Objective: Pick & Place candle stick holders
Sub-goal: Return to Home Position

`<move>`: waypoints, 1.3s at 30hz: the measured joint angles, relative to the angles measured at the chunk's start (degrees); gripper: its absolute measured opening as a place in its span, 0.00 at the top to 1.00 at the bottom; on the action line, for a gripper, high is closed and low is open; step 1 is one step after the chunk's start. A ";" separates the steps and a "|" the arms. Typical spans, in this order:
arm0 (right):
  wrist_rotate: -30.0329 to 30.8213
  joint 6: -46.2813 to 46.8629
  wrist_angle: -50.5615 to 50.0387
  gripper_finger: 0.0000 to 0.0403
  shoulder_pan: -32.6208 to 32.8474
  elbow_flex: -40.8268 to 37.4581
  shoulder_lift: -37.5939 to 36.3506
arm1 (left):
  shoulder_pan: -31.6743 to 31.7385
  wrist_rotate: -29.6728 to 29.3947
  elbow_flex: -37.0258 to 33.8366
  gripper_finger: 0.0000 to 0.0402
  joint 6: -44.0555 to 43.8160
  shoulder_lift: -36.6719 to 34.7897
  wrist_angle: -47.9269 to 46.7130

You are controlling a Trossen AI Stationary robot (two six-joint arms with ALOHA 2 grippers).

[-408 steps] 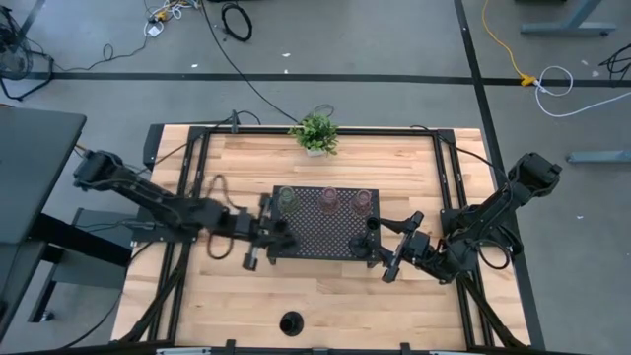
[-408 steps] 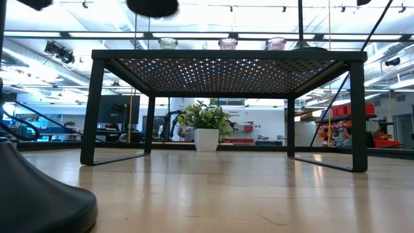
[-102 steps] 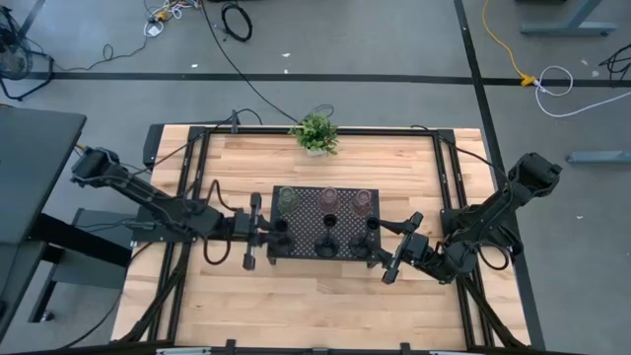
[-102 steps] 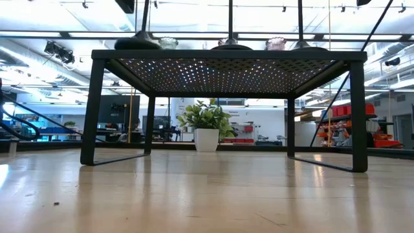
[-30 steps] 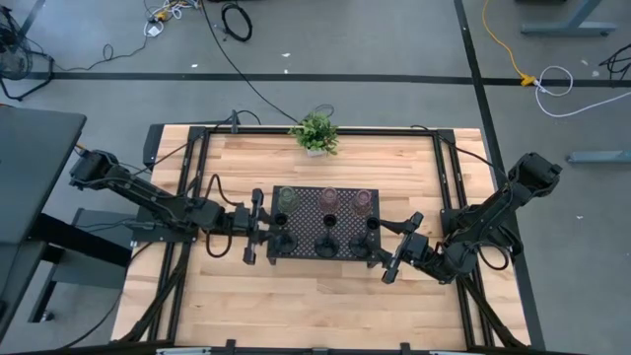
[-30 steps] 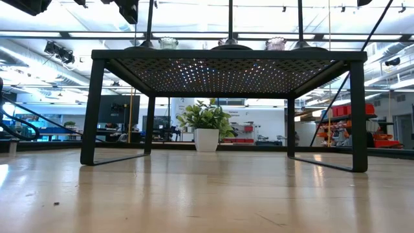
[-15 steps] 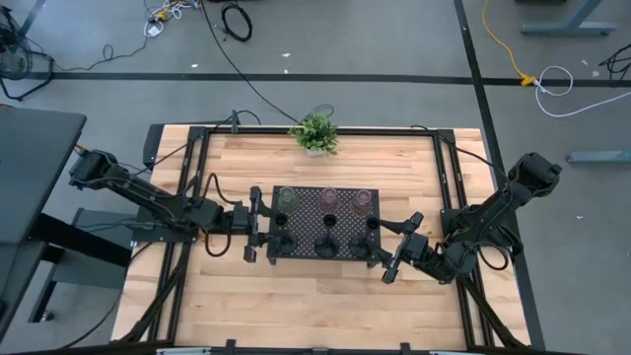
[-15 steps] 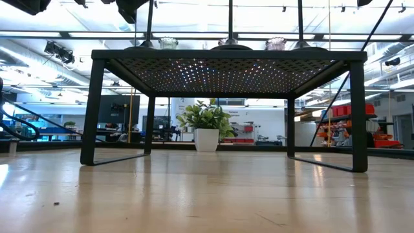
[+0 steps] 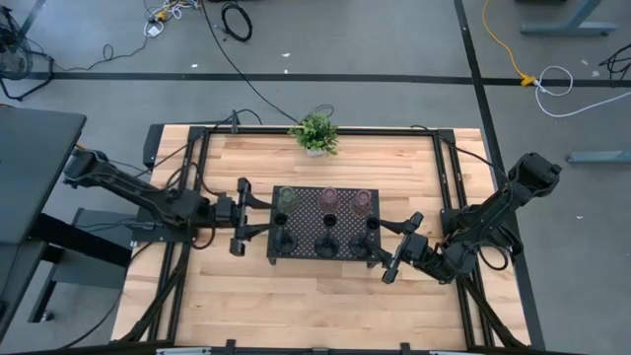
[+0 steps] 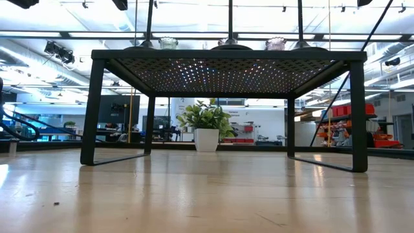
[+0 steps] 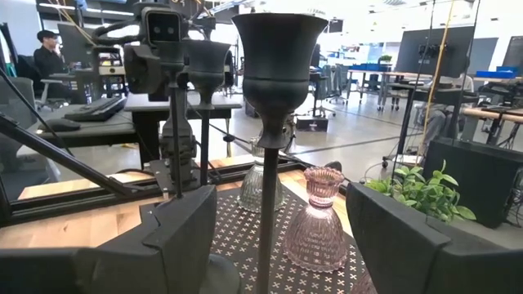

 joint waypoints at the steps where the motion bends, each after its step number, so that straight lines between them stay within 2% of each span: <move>1: 0.01 0.00 -0.06 0.32 -0.01 0.00 0.00 | 0.00 0.08 0.00 0.48 0.00 -0.73 -0.59; 16: 0.20 -3.81 -0.06 0.32 -0.01 0.00 0.01 | 0.00 0.20 0.00 0.48 -0.74 -11.23 -19.29; 21: 5.17 -7.60 0.85 0.32 0.72 0.00 0.02 | 0.00 -0.28 0.00 0.48 -2.51 -14.72 -24.19; 26: 15.74 -11.34 1.18 0.32 4.14 -0.04 -2.49 | 0.00 -4.74 0.00 0.49 -5.53 -20.19 -33.22; 28: 13.60 -12.21 1.16 0.32 6.01 -1.15 -4.99 | 0.04 -6.83 0.00 0.51 -6.60 -22.28 -36.84; 31: 5.77 -10.83 1.11 0.32 6.90 -5.72 -10.12 | 0.03 -7.32 -0.02 0.53 -6.60 -24.63 -39.84; 33: 4.59 -7.47 1.01 0.32 6.69 -10.24 -14.43 | 0.14 -7.76 -0.02 0.55 -5.34 -25.51 -40.09; 35: 1.31 -4.54 0.78 0.32 5.25 -15.29 -19.30 | 0.67 -9.85 -0.02 0.55 -3.73 -26.34 -41.30; 39: -10.90 -2.79 0.82 0.32 0.38 -22.37 -29.23 | 3.81 -14.63 -0.02 0.55 -2.19 -27.68 -41.92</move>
